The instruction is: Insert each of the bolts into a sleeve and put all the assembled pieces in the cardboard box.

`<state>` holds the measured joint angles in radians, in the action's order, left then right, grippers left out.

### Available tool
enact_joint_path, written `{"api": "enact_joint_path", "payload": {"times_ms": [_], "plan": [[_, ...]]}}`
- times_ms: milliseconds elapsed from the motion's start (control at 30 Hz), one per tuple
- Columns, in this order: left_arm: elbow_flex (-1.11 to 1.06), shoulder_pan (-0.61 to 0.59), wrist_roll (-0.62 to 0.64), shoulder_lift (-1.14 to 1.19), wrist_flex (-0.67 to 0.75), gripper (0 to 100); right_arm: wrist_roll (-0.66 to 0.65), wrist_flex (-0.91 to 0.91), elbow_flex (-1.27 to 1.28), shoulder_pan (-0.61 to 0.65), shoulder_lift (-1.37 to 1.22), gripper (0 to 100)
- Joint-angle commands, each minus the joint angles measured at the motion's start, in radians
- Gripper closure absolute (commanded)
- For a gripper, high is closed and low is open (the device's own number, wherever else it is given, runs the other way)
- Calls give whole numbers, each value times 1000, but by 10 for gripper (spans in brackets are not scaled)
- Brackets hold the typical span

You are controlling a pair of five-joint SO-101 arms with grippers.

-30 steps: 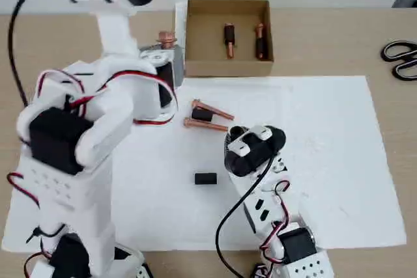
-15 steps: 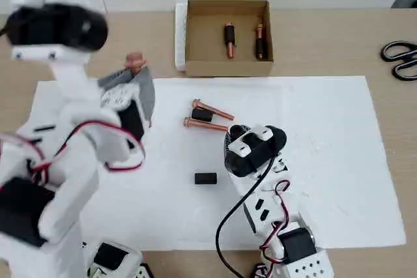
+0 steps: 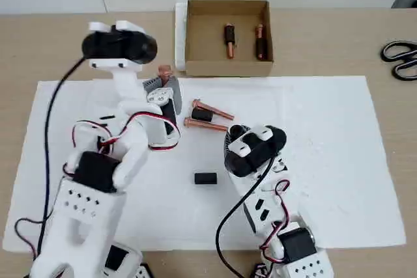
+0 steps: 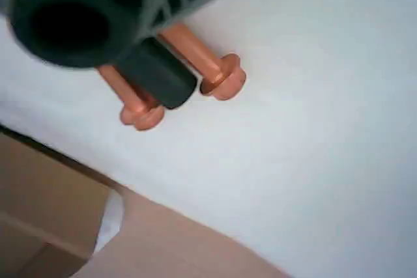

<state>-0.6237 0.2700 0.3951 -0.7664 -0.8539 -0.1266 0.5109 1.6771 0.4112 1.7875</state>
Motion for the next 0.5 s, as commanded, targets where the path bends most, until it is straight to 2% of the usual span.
{"api": "enact_joint_path", "payload": {"times_ms": [0, 133, 300, 467], "plan": [[-45, 3, 0, -29, 126, 994, 0, -27, 8, 7, 12, 994], [-70, 6, 0, -29, 186, 994, 0, -30, 8, 44, 12, 994], [-70, 17, 0, -29, 190, 994, 2, -62, 8, 54, 27, 994], [-62, 46, 0, -31, 193, 994, 66, -194, 8, 54, 30, 994]]}}
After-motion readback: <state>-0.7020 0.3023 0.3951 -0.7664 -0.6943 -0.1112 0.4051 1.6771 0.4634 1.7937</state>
